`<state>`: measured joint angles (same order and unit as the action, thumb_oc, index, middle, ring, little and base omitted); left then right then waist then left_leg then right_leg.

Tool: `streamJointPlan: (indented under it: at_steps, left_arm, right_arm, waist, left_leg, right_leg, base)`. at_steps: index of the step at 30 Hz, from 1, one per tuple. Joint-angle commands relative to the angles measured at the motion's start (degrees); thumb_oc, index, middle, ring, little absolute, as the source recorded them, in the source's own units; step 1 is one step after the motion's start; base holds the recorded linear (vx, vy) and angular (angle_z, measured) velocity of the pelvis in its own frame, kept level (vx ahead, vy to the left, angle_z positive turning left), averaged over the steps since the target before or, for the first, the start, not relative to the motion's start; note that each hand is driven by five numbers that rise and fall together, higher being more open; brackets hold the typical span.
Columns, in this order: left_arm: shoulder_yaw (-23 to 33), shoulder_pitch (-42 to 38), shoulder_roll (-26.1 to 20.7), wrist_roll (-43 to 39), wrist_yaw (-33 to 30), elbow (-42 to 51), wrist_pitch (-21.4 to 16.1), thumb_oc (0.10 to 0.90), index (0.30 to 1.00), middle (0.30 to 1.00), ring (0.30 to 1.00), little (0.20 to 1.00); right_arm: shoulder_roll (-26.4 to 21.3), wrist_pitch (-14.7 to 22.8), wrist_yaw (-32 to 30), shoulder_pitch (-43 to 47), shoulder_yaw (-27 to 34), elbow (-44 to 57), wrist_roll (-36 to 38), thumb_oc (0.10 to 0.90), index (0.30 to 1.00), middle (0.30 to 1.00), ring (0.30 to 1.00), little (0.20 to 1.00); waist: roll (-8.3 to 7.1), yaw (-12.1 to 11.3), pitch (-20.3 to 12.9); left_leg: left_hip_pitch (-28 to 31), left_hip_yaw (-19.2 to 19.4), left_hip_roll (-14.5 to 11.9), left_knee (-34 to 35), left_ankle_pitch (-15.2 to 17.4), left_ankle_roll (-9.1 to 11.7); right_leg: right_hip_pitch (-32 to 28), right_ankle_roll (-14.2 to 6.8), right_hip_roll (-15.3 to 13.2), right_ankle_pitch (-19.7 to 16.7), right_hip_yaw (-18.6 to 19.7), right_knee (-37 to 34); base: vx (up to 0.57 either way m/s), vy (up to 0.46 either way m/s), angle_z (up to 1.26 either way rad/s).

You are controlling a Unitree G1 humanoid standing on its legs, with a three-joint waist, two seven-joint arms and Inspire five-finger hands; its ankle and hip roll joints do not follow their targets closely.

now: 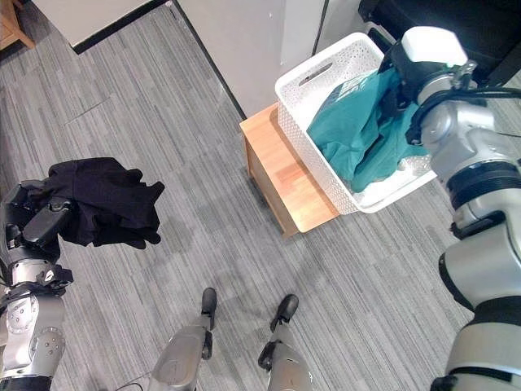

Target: Pick up bed clothes into laundry basket.

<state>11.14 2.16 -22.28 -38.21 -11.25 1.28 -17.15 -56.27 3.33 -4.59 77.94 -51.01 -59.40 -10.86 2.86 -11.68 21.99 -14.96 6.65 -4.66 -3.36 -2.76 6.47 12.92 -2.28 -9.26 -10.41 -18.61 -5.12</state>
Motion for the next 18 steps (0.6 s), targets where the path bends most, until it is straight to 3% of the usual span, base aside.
streamJointPlan:
  at_steps: [1,11,16,18]
  left_arm:
    - [2.37,-2.32,-5.0,-0.44,0.44,10.22,-7.16,0.4,0.3,0.3,0.3,0.3]
    - [2.37,-2.8,-4.53,-0.43,0.2,9.77,-7.12,0.4,0.3,0.3,0.3,0.3]
    - [2.77,-4.29,-5.17,-0.22,-0.06,9.23,-7.21,0.4,0.3,0.3,0.3,0.3]
    - [3.79,-5.04,-5.23,-0.16,-0.29,9.13,-7.34,0.4,0.3,0.3,0.3,0.3]
  right_arm:
    - [-0.31,0.12,-3.61,8.81,-1.14,-0.98,0.38,0.8,0.9,0.9,0.9,0.9]
    - [0.08,0.05,-3.61,12.14,-2.73,-0.34,2.12,0.8,0.9,0.9,0.9,0.9]
    - [-1.97,0.73,-2.32,13.16,-4.24,11.25,3.01,0.8,0.9,0.9,0.9,0.9]
    - [-6.86,2.5,-3.16,13.26,-1.81,25.4,8.45,0.8,0.9,0.9,0.9,0.9]
  waist:
    - [-1.54,-0.99,-1.24]
    - [-2.37,0.18,-1.81]
    - [-3.35,1.23,-2.73]
    - [-4.13,2.48,-3.62]
  left_leg:
    - [3.59,0.22,-1.76,8.36,-5.41,3.36]
    - [5.81,0.86,-1.79,8.36,-4.84,3.42]
    - [7.19,1.35,-1.81,8.36,-4.41,3.15]
    - [8.67,1.85,-1.87,8.36,-3.51,2.97]
  right_leg:
    - [-5.66,-3.72,3.46,10.42,1.83,0.18]
    - [-7.21,-3.71,3.41,10.45,1.97,0.17]
    - [-8.08,-3.84,3.23,9.99,2.42,0.12]
    - [-9.04,-4.11,3.17,10.07,2.73,0.12]
  base:
    - [0.0,0.01,-0.09]
    - [0.0,0.023,-0.03]
    - [0.0,0.037,-0.1]
    - [0.01,0.039,-0.04]
